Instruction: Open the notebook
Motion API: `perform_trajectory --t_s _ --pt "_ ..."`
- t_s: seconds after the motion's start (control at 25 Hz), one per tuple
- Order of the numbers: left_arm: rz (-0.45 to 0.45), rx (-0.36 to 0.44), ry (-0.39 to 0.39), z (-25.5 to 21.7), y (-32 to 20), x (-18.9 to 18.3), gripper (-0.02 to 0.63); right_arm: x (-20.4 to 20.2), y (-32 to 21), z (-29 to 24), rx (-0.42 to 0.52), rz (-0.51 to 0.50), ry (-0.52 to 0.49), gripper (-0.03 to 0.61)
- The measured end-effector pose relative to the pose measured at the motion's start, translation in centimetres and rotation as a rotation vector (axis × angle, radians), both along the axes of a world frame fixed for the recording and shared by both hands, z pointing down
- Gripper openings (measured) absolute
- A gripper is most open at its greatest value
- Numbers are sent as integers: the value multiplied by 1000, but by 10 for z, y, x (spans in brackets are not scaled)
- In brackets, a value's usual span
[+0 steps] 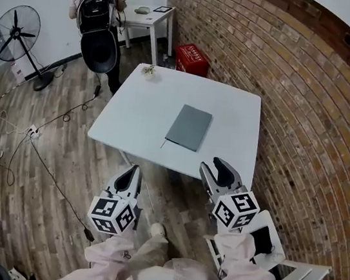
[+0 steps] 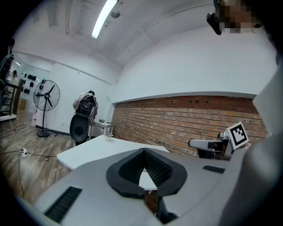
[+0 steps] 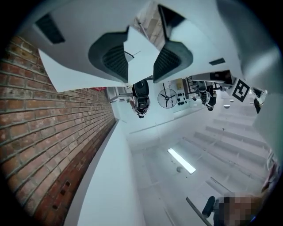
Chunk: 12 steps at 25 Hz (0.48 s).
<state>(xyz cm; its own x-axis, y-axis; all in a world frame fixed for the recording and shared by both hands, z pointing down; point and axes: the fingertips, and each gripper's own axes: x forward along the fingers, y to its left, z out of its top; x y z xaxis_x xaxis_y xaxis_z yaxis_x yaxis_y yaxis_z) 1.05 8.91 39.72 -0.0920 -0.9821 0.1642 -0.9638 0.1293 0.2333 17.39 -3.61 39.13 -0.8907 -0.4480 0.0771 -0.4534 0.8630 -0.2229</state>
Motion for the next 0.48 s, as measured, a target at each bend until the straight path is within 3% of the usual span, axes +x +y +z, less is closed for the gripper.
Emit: perform_trajectory --t_s 0.2,0.48 --pt "19 -12 11 6 -32 -38 -6 -40 -22 9 -12 -12 19 160" --pt "78 -41 28 21 -68 -63 -6 -63 -49 19 -36 19 20 160"
